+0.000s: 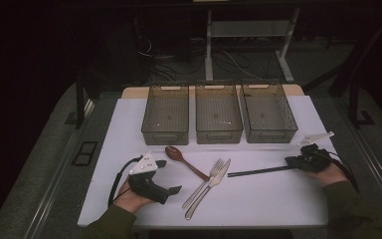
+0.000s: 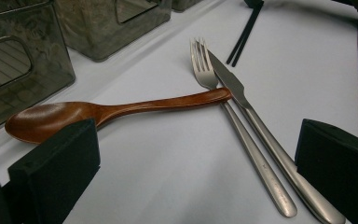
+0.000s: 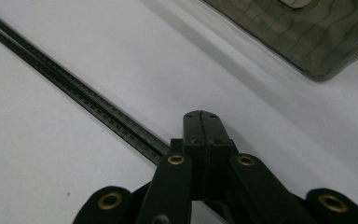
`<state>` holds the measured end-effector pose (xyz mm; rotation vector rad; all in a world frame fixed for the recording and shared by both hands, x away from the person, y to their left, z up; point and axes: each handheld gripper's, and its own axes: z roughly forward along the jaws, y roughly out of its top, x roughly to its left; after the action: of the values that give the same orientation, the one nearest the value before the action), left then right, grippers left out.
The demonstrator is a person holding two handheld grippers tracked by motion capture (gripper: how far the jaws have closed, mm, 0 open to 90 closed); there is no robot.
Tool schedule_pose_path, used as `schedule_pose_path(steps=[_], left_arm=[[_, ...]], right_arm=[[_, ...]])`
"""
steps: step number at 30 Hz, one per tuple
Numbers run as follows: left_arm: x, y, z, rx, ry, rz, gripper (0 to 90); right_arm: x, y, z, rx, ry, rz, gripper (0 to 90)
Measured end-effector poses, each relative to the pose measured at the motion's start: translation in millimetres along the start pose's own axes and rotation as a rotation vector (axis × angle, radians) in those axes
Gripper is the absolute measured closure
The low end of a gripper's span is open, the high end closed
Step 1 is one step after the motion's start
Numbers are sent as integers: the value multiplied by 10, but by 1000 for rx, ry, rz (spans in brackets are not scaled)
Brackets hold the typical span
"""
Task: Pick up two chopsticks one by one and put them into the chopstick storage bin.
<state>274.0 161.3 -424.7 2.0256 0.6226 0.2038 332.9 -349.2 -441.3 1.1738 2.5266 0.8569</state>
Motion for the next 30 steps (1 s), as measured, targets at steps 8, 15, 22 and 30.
schedule_pose_path(steps=[8,15,22,30], left_arm=[[3,-1,-5,-1,-2,0,0],[1,-2,-8,-4,-4,-2,0],[2,0,-9,2,-5,2,0],[-1,0,-11,7,-7,5,0]], right_arm=[[47,-51,-47,14,21,-16,900],[120,-52,-62,33,30,-27,900],[167,-145,-126,28,49,-32,900],[239,-232,-194,33,65,-39,900]])
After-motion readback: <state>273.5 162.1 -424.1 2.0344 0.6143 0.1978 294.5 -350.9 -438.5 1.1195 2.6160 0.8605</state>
